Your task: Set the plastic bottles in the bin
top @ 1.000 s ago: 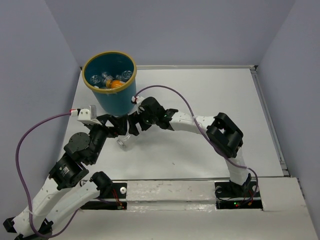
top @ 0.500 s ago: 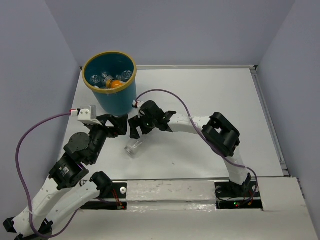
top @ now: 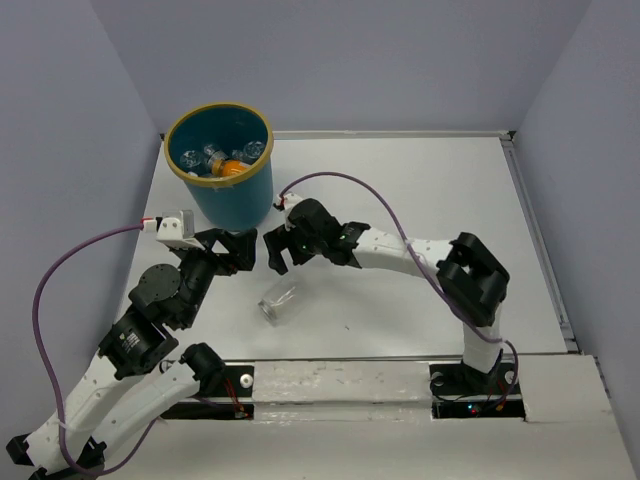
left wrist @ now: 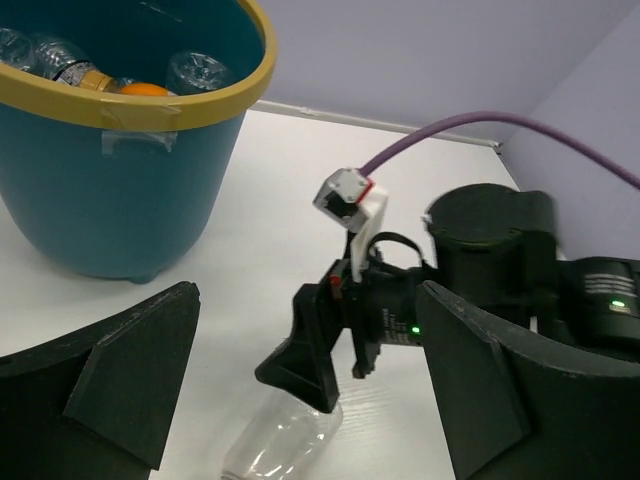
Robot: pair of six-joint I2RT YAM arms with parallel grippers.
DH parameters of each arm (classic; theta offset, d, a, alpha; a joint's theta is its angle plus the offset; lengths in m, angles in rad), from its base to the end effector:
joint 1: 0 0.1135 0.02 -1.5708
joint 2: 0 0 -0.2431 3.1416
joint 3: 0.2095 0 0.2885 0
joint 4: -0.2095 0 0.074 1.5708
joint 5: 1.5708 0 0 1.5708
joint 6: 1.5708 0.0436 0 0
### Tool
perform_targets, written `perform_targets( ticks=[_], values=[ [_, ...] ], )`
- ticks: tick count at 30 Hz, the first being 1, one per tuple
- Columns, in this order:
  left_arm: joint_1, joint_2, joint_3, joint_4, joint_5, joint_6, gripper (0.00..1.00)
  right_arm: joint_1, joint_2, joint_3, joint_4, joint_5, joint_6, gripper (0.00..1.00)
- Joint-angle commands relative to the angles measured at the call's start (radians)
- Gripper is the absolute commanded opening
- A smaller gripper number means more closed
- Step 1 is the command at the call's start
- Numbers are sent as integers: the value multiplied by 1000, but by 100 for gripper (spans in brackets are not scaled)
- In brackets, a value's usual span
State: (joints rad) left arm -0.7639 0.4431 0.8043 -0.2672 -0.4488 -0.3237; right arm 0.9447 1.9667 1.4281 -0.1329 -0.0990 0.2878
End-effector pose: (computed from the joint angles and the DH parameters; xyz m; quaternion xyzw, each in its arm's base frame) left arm 0.1257 -0.0942 0.3842 -0.0173 0.6763 -0.2449 0.6945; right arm 0.2770 0.3904 0.1715 -0.3105 0.8445 0.2873 0.3285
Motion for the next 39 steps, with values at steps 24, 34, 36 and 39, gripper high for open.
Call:
perform_targets(
  ticks=[24, 34, 36, 39],
  values=[
    [11, -18, -10, 48, 51, 6, 99, 335, -287, -463, 326, 544, 899, 100],
    [9, -3, -10, 49, 64, 8, 99, 267, -192, -442, 365, 585, 987, 100],
    [11, 2, -10, 49, 67, 8, 99, 255, -180, -440, 366, 604, 993, 100],
    [9, 5, -10, 49, 67, 6, 99, 229, -160, -436, 365, 607, 981, 100]
  ],
)
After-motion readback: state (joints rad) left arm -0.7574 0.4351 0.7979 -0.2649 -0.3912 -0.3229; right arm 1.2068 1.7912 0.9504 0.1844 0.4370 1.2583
